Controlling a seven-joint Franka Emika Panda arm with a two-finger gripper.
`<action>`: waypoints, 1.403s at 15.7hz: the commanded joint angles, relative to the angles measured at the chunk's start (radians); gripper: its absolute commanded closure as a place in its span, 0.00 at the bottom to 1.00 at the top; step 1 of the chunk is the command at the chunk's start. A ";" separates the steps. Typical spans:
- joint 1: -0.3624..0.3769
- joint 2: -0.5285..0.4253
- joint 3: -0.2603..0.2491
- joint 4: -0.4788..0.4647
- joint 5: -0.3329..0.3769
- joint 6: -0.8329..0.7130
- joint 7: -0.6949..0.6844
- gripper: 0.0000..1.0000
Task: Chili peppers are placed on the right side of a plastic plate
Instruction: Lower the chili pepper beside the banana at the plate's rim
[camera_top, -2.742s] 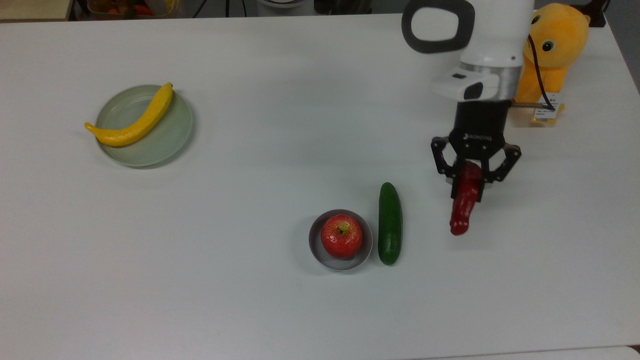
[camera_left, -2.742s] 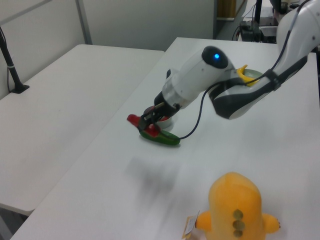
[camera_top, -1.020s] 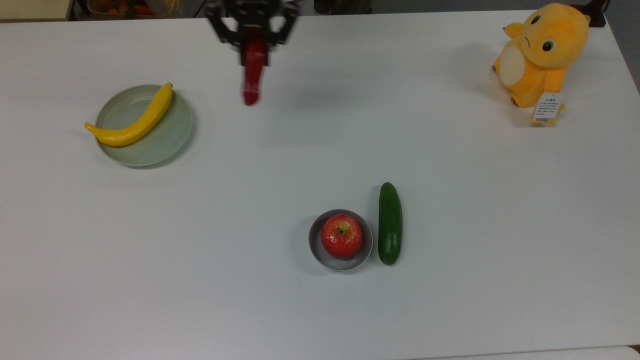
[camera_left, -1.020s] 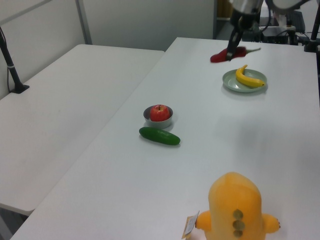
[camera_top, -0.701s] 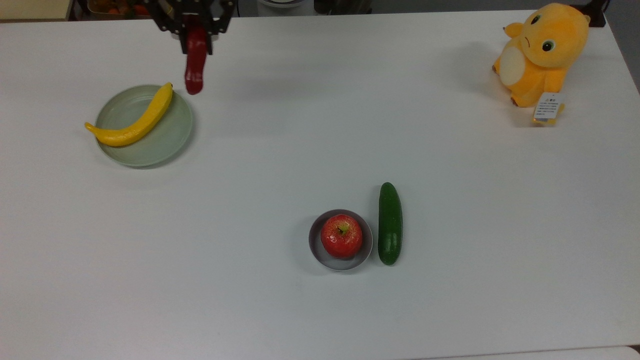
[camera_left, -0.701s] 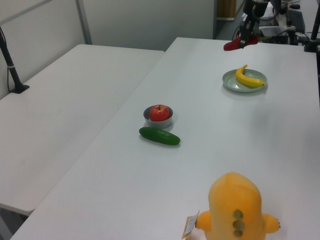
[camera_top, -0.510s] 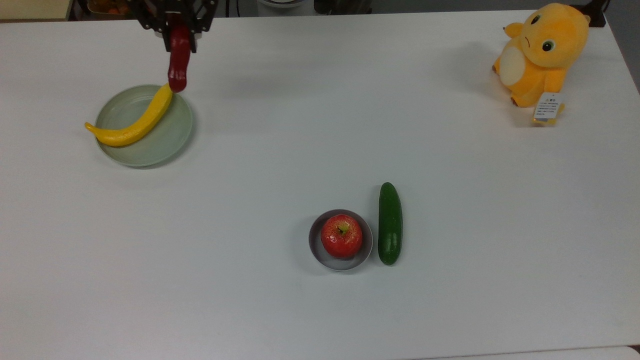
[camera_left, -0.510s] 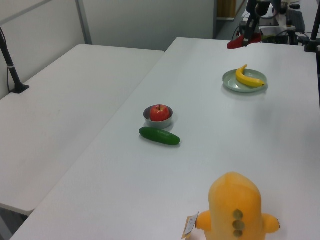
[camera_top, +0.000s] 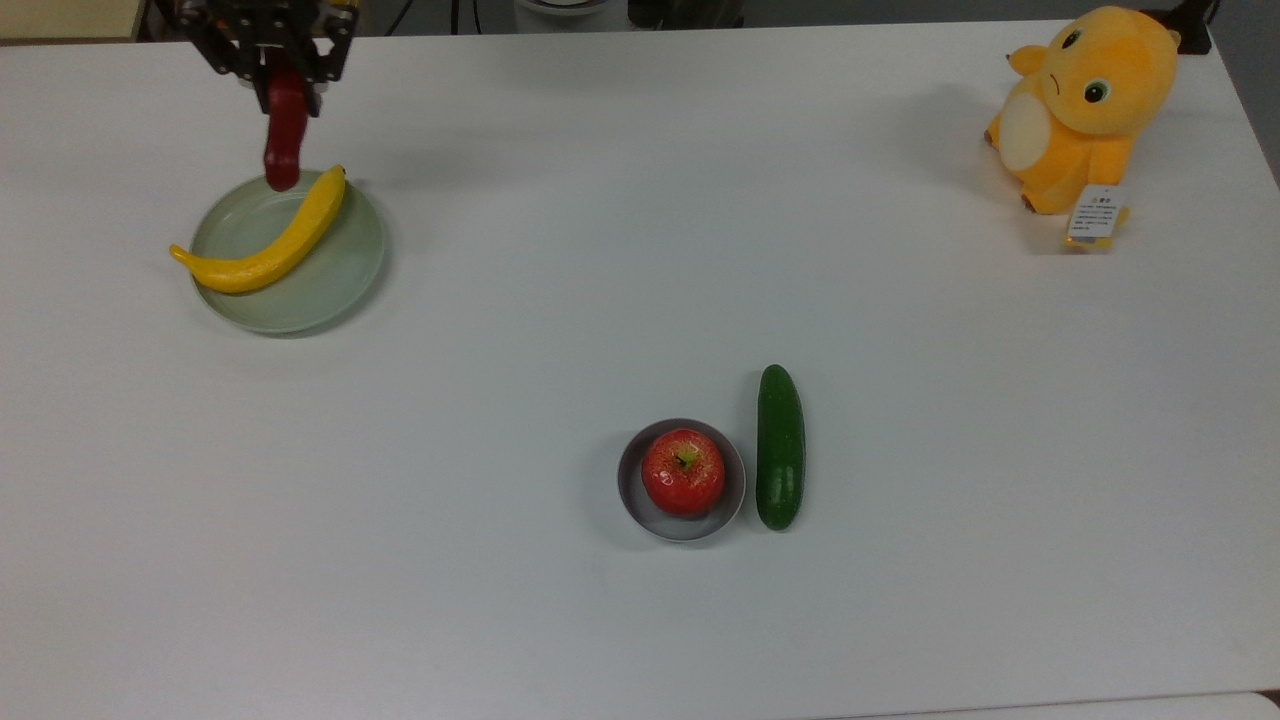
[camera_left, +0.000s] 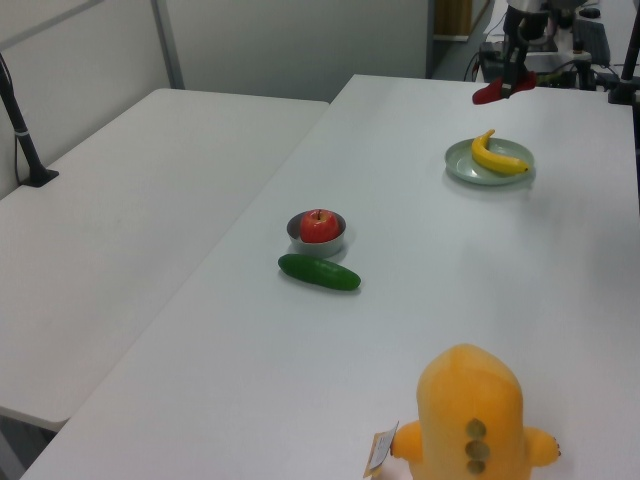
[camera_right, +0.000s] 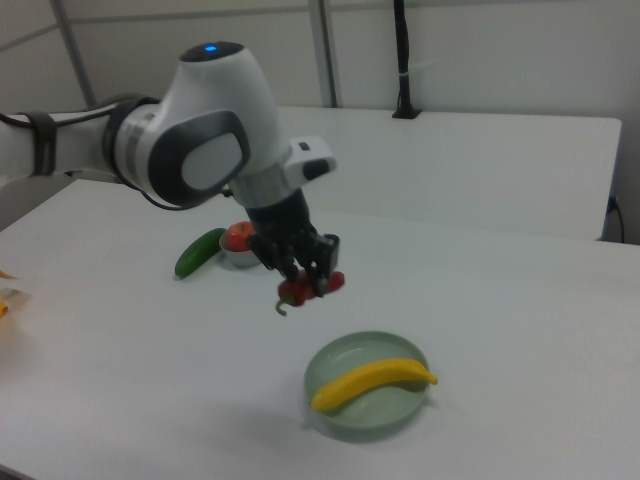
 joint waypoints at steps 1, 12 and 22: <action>-0.068 0.035 -0.002 0.013 0.018 0.060 -0.123 0.89; -0.163 0.130 0.000 0.020 0.021 0.170 -0.168 0.89; -0.236 0.360 0.006 0.150 0.023 0.325 -0.239 0.89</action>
